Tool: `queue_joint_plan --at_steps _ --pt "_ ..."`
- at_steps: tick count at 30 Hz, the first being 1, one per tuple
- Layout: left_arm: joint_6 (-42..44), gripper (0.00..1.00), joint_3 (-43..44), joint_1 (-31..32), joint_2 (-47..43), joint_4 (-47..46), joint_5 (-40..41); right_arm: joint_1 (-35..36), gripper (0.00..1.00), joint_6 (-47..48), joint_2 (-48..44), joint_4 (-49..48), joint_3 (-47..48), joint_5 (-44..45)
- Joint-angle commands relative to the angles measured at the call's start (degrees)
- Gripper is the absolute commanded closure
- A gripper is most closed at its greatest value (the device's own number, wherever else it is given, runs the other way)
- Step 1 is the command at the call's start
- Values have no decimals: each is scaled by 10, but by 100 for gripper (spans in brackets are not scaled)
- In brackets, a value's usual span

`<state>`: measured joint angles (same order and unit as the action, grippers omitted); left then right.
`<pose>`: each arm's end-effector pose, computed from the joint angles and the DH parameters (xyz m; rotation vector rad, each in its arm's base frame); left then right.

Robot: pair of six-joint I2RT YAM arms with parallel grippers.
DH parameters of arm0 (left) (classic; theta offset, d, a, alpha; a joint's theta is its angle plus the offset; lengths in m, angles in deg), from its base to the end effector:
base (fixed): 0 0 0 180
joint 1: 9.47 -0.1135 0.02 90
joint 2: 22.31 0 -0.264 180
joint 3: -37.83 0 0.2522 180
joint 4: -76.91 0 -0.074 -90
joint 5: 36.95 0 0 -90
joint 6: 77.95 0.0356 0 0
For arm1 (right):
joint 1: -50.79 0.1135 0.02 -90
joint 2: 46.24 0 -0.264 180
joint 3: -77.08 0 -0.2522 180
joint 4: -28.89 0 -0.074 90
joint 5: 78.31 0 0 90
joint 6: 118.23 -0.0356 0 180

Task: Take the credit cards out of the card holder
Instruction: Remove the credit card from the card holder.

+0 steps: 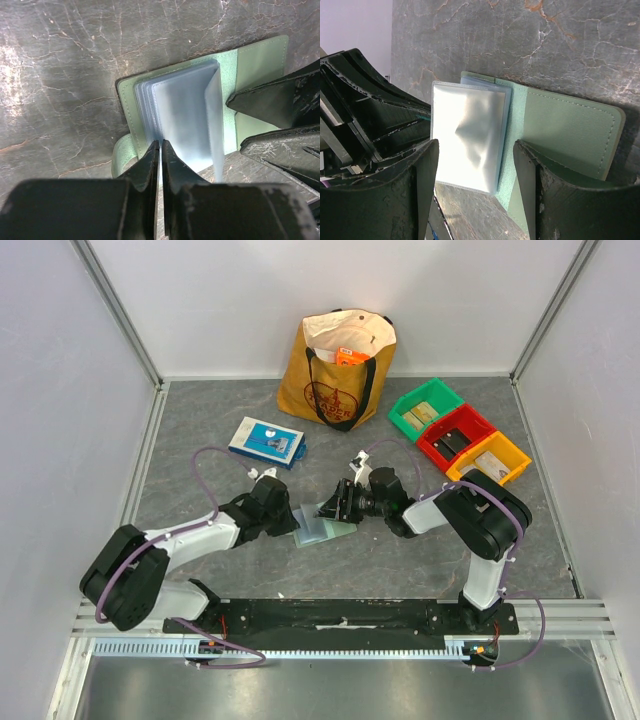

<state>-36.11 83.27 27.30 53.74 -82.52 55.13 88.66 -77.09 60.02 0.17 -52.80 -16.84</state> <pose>0.1947 -0.1439 0.1559 -0.2702 2.5445 -0.5744 0.2484 0.2147 0.1090 -0.1329 2.3123 1.3783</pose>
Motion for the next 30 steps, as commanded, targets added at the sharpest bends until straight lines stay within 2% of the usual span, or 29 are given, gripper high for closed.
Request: queue_joint_plan --at_steps 1,12,19,27,30 --pt "26 93 33 9 13 1 5 5 30 29 33 107 -20 30" --pt "38 96 90 56 57 29 24 6 30 31 32 106 -20 24" --pt "40 84 114 68 66 30 21 8 29 36 22 112 -18 23" --pt "27 83 117 70 77 -1 6 10 28 48 -6 135 -16 31" --pt "25 83 115 70 74 3 12 10 22 67 -36 162 -16 44"
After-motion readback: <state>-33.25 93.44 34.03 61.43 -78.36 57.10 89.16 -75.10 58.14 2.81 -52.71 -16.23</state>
